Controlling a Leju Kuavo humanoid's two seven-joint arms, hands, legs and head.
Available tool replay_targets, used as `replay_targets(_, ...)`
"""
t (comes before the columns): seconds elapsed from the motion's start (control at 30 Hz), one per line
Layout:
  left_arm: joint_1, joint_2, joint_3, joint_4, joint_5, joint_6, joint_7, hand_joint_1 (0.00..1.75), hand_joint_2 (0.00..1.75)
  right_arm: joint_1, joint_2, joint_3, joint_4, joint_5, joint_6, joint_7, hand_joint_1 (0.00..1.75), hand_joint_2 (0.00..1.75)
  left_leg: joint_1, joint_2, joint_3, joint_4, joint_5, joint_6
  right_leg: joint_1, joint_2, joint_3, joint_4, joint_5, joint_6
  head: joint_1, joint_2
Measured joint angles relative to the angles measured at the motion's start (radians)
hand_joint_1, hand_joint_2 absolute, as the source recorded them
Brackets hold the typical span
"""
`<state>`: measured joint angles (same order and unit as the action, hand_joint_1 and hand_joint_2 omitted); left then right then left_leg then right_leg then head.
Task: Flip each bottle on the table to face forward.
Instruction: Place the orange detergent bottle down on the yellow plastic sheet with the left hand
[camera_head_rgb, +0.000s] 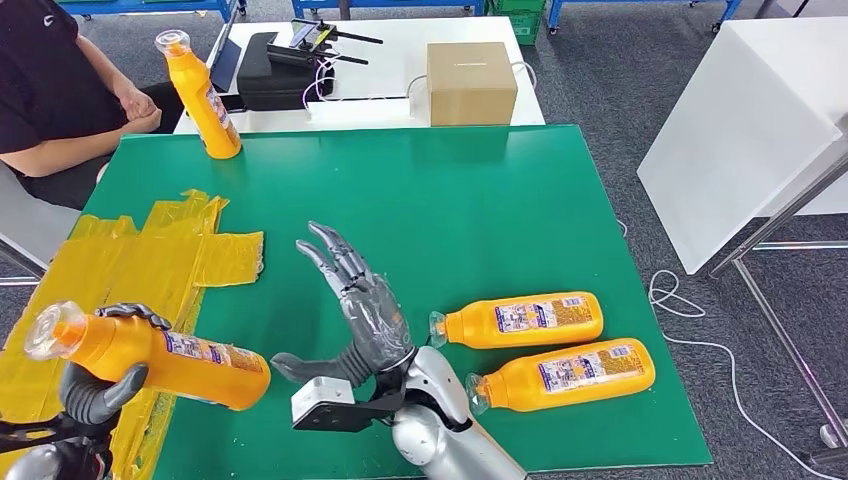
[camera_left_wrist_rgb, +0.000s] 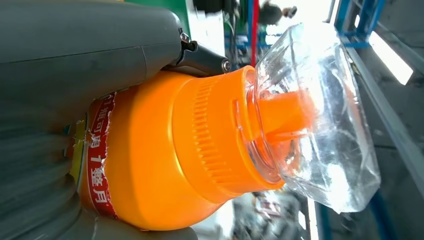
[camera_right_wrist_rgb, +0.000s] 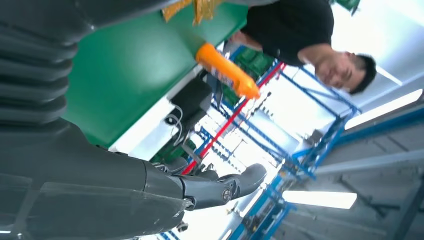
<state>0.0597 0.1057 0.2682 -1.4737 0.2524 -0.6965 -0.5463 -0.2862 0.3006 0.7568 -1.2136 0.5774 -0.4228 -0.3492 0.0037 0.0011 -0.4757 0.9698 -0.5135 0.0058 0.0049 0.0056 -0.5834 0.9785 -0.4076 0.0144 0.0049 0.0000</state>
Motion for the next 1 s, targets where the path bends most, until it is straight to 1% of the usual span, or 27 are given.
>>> replay_targets(0.1, -0.027, -0.035, -0.027, -0.015, -0.098, 0.115, -0.003, 1.75, 1.75, 0.053, -0.050, -0.042, -0.088, -0.014, 0.009, -0.022, 0.00, 0.00, -0.001, -0.002, 0.000, 0.000, 0.000, 0.000, -0.001, -0.002, 0.002, -0.002, 0.000, 0.000, 0.000, 0.000)
replay_targets(0.2, -0.067, -0.068, -0.090, -0.019, -0.205, 0.269, -0.017, 1.75, 1.75, 0.131, -0.106, -0.100, -0.182, -0.012, 0.033, -0.054, 0.00, 0.00, -0.001, -0.004, 0.000, 0.000, -0.001, 0.001, -0.003, -0.003, 0.003, -0.003, 0.000, 0.001, 0.000, 0.000)
replay_targets(0.33, -0.111, -0.097, -0.171, -0.021, -0.374, 0.473, -0.029, 1.75, 1.75, 0.210, -0.152, -0.161, -0.270, 0.001, 0.055, -0.076, 0.00, 0.00, -0.002, -0.002, 0.000, 0.000, -0.002, 0.003, -0.004, -0.003, 0.003, -0.003, 0.000, 0.001, 0.000, 0.000)
replay_targets(0.43, -0.150, -0.107, -0.213, -0.018, -0.559, 0.650, -0.018, 1.75, 1.75, 0.237, -0.169, -0.193, -0.315, 0.009, 0.066, -0.075, 0.00, 0.00, -0.002, -0.002, 0.000, 0.000, -0.002, 0.003, -0.004, -0.003, 0.002, -0.004, 0.000, 0.001, 0.000, 0.000)
replay_targets(0.5, -0.185, -0.105, -0.228, -0.005, -0.736, 0.799, 0.009, 1.75, 1.75, 0.242, -0.177, -0.205, -0.338, 0.010, 0.071, -0.066, 0.00, 0.00, -0.001, -0.002, -0.001, 0.000, -0.002, 0.003, -0.003, -0.003, 0.002, -0.003, 0.000, 0.001, 0.000, 0.000)
replay_targets(0.6, -0.233, -0.083, -0.235, 0.036, -1.004, 1.006, 0.071, 1.75, 1.75, 0.240, -0.188, -0.211, -0.363, 0.000, 0.080, -0.052, 0.00, 0.00, 0.000, -0.001, 0.000, 0.000, -0.001, 0.002, -0.003, -0.002, 0.003, -0.003, 0.001, 0.001, 0.000, 0.000)
replay_targets(0.7, -0.268, -0.045, -0.233, 0.089, -1.200, 1.140, 0.135, 1.75, 1.75, 0.235, -0.198, -0.211, -0.374, -0.013, 0.085, -0.046, 0.00, 0.00, 0.000, -0.001, 0.000, 0.000, -0.001, 0.002, -0.002, -0.002, 0.002, -0.001, 0.000, 0.001, 0.000, 0.000)
replay_targets(0.83, -0.288, 0.006, -0.214, 0.155, -1.354, 1.235, 0.193, 1.75, 1.75, 0.232, -0.210, -0.211, -0.384, -0.025, 0.087, -0.046, 0.00, 0.00, 0.001, -0.001, 0.000, 0.000, -0.001, 0.002, -0.001, -0.002, 0.002, 0.000, 0.000, 0.000, 0.000, 0.000)
replay_targets(0.97, -0.290, 0.048, -0.187, 0.220, -1.442, 1.263, 0.233, 1.75, 1.75, 0.232, -0.221, -0.210, -0.389, -0.029, 0.084, -0.046, 0.00, 0.00, 0.001, 0.000, 0.000, 0.000, -0.001, 0.002, -0.001, -0.002, 0.002, 0.000, 0.000, 0.000, 0.000, 0.000)
replay_targets(1.0, -0.290, 0.058, -0.182, 0.239, -1.454, 1.260, 0.238, 1.75, 1.75, 0.232, -0.224, -0.209, -0.389, -0.030, 0.083, -0.045, 0.00, 0.44, 0.001, 0.000, 0.000, 0.000, -0.001, 0.002, -0.001, -0.002, 0.002, -0.001, 0.000, 0.000, 0.000, 0.000)
